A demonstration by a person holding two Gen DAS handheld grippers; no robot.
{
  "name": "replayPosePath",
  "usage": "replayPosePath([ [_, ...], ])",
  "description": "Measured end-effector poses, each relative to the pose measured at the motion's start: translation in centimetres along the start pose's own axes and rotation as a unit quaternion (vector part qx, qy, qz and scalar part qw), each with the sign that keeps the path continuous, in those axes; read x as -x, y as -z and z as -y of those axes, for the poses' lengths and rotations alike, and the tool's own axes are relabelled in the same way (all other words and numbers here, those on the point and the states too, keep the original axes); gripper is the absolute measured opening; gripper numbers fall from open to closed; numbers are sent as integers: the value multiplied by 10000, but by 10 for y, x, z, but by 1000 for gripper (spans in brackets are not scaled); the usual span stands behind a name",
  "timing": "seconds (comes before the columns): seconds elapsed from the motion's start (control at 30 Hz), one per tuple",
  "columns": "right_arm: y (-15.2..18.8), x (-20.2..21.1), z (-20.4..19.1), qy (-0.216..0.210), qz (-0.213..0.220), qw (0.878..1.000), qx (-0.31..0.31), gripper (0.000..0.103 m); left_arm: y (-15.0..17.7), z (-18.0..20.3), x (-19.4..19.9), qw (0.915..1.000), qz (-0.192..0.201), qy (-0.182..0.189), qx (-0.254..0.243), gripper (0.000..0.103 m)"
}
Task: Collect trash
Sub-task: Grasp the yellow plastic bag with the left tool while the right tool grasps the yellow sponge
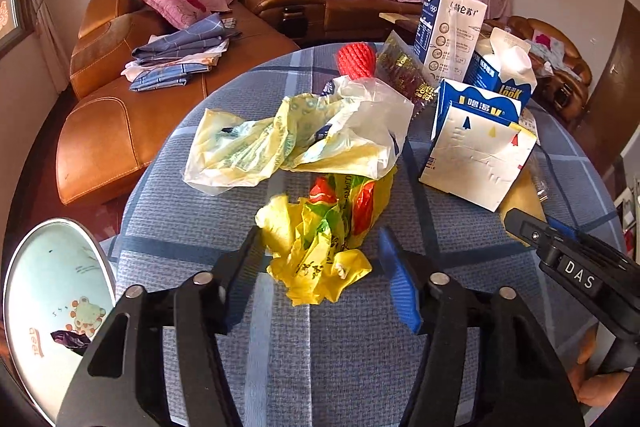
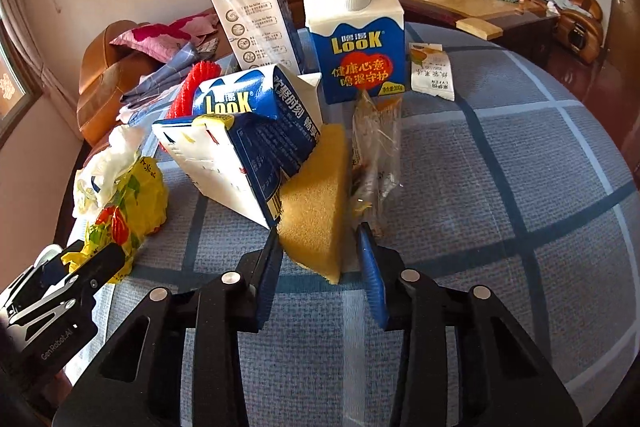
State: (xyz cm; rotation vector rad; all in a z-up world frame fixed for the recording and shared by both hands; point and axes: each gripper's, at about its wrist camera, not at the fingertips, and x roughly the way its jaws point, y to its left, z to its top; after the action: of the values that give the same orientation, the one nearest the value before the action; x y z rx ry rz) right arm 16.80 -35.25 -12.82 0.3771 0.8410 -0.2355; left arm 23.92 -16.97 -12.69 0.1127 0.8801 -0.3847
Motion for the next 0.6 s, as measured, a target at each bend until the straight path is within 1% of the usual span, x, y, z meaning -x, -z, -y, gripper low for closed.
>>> replayPosePath([
  [0.07,1,3,0,-14,60,10000,7,27,3,-1,-3,9999,-68,68,43,40],
  [0.1,2,5,0,-16,90,10000,0,27,5,-1,-3,9999,-89,88,52,33],
  [0.2,6,18,4,-143,166,9997,-90,26,11,0,2,9998,-48,197,23,27],
  [0.4,25,56,5,-320,468,9983,-162,26,33,5,28,9992,72,390,-30,26],
  [0.5,39,70,2,-368,539,9978,-132,26,48,3,43,9985,99,540,-2,26],
  [0.6,51,80,0,-388,569,9976,-114,26,63,0,57,9981,89,609,54,27],
])
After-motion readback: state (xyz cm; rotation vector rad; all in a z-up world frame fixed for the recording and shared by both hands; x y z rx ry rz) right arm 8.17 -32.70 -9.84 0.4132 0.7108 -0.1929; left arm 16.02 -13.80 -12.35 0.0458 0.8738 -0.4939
